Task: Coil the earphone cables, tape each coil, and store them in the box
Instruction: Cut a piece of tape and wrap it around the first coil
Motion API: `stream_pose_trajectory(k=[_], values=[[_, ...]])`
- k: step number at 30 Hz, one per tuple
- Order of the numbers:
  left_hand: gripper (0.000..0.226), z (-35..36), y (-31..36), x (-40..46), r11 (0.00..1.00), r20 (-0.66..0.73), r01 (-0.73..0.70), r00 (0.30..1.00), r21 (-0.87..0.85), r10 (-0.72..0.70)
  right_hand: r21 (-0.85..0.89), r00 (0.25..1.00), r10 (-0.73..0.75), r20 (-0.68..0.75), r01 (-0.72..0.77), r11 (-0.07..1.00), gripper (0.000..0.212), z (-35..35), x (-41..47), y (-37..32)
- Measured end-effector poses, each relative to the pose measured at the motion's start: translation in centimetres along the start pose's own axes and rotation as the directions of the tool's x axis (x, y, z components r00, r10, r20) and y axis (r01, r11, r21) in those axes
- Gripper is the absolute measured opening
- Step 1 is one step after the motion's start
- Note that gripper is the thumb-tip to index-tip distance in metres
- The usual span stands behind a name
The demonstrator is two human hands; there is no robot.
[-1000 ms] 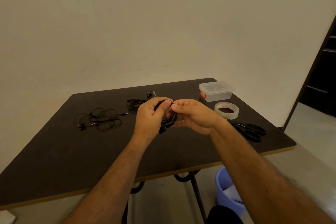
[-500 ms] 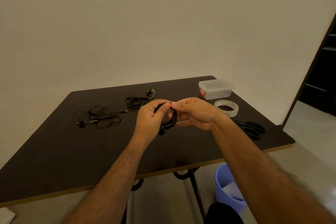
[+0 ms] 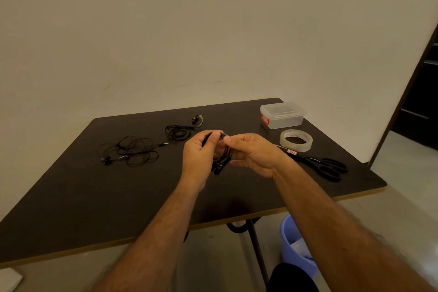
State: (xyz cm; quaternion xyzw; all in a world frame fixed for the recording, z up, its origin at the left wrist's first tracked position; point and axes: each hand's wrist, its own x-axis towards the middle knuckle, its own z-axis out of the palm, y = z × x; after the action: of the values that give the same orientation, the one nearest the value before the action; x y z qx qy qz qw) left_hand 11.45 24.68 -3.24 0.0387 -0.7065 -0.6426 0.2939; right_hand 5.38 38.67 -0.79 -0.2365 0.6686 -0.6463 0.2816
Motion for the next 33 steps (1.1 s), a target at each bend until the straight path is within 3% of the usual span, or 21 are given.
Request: stream_pose_trajectory(k=[4, 8, 17, 23, 29, 33], values=[[0.020, 0.2, -0.4, 0.0, 0.983, 0.025, 0.158, 0.987, -0.093, -0.156, -0.059, 0.999, -0.002, -0.041, 0.000, 0.998, 0.011, -0.3, 0.2, 0.5], [0.026, 0.4, -0.9, -0.1, 0.946, 0.104, 0.305, 0.950, -0.111, -0.294, -0.031, 0.994, 0.065, -0.089, -0.068, 0.997, 0.013, -0.8, 0.5, 0.9], [0.022, 1.3, -2.5, 0.4, 0.743, 0.180, 0.636, 0.771, -0.207, -0.610, -0.018, 0.948, 0.197, -0.249, -0.208, 0.978, 0.012, -2.4, 1.6, 3.0], [0.017, 2.8, -3.0, 0.3, 0.736, 0.162, 0.649, 0.761, -0.195, -0.628, -0.026, 0.915, 0.225, -0.334, -0.247, 0.969, 0.011, -3.3, 1.5, 3.7], [0.046, 5.0, -4.8, 0.9, 0.753, 0.077, 0.653, 0.758, -0.086, -0.648, -0.046, 0.867, 0.289, -0.405, -0.335, 0.941, 0.009, -4.4, 1.6, 4.1], [0.040, 5.7, -6.1, 1.5, 0.787, -0.022, 0.578, 0.809, 0.217, -0.588, -0.068, 0.846, 0.316, -0.429, -0.379, 0.923, 0.008, -4.7, 1.9, 4.3]])
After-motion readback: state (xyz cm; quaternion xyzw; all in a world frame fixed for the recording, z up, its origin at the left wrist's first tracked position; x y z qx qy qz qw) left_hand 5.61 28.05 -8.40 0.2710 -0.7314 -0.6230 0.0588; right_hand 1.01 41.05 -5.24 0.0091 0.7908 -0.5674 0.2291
